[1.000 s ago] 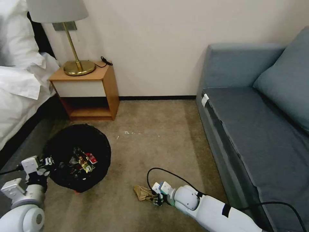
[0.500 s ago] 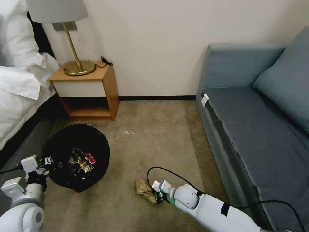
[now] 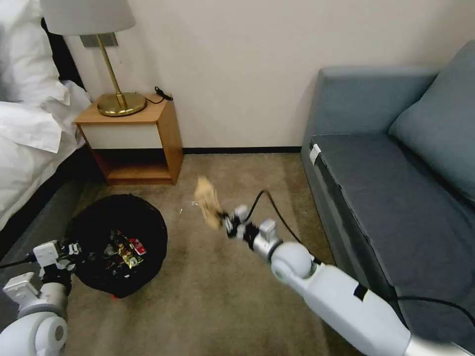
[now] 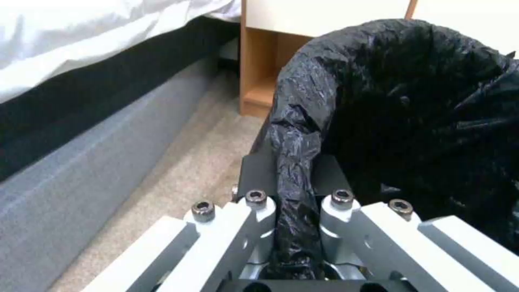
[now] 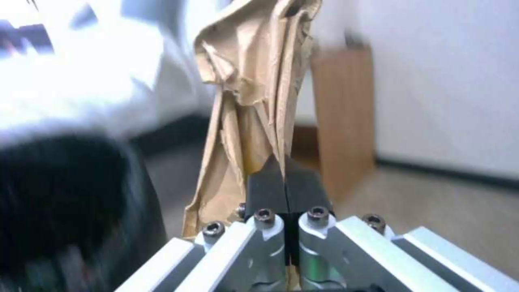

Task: Pick up the trash bin, then pick up the garbage on the floor and place it into the trash bin.

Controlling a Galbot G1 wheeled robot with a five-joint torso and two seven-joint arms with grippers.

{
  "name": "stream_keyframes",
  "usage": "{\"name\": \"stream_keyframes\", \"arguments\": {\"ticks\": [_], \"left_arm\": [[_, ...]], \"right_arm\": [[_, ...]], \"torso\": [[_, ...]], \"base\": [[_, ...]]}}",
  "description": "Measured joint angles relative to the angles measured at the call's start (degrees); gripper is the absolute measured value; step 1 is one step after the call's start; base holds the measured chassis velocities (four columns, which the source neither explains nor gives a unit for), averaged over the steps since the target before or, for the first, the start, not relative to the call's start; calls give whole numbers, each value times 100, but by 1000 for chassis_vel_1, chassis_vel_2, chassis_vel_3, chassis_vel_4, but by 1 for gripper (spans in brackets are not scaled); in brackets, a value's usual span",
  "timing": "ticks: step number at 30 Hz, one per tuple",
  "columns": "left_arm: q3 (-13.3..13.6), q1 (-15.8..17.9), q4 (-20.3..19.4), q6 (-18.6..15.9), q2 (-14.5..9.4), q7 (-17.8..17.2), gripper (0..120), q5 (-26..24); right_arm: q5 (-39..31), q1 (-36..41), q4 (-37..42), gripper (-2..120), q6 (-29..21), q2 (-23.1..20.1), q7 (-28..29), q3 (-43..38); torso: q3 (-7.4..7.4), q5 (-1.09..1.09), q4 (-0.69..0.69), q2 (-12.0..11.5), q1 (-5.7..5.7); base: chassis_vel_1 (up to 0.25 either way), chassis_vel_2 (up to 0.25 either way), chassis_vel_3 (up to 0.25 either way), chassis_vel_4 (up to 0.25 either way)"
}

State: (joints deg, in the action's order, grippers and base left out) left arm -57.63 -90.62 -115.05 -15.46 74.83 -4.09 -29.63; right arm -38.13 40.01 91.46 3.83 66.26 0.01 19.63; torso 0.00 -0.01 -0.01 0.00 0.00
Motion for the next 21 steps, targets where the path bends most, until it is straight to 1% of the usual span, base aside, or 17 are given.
{"name": "stream_keyframes", "arguments": {"ticks": [1, 2, 4, 5, 6, 7, 9, 10, 12, 13, 19, 21], "left_arm": [[11, 11, 4, 1, -4, 0, 5, -12], [11, 11, 4, 1, -4, 0, 5, -12], [31, 46, 5, 0, -4, 1, 5, -22], [32, 51, 5, -3, -2, 8, 5, -27], [36, 49, -16, -18, 10, 30, 5, -35], [36, 49, -16, -18, 10, 30, 5, -35], [41, 44, -53, -37, 34, 43, 5, -36], [46, 42, -91, -49, 62, 46, 5, -35], [48, 43, -110, -59, 76, 45, 5, -36], [52, 51, -139, -81, 100, 44, 5, -37], [62, 60, -189, -94, 136, 39, 5, -28], [63, 56, -250, -111, 151, 36, 5, -26]], "right_arm": [[-173, -172, -141, 0, 388, 143, -41, 162], [-173, -172, -141, 0, 388, 143, -41, 162], [-345, -438, -491, 0, 887, 508, -176, 512], [-365, -536, -633, 0, 1026, 657, -207, 654], [-370, -717, -873, 0, 1179, 939, -232, 890], [-370, -717, -873, 0, 1179, 939, -232, 890], [-370, -881, -1058, 0, 1236, 1173, -239, 1079], [-378, -1050, -1223, 0, 1264, 1360, -240, 1289], [-379, -1106, -1282, 0, 1268, 1412, -241, 1383], [-374, -1194, -1366, 0, 1269, 1478, -253, 1579], [-275, -1178, -1440, 0, 1287, 1502, -268, 2004], [-239, -1053, -1414, 0, 1311, 1517, -164, 2216]], "torso": [[0, 0, 0, 0, 0], [0, 0, 0, 0, 0], [1, 0, 0, 0, 0], [1, 0, 0, 0, 0], [0, 0, 2, -1, 0], [0, 0, 2, -1, 0], [1, 0, 3, 0, 0], [0, 0, 3, 0, 0], [0, 0, 3, 0, 0], [0, 0, 3, 0, 0], [0, -1, 1, 0, 0], [0, 0, 1, 0, 0]], "base": [[0, 0, 0, 0], [0, 0, 0, 0], [0, 0, 0, 0], [0, 0, 0, 0], [0, 0, 0, 0], [0, 0, 0, 0], [0, 0, 0, 0], [0, 0, 0, 0], [0, 0, 0, 0], [0, 0, 0, 0], [0, 0, 0, 0], [0, 0, 0, 0]]}}
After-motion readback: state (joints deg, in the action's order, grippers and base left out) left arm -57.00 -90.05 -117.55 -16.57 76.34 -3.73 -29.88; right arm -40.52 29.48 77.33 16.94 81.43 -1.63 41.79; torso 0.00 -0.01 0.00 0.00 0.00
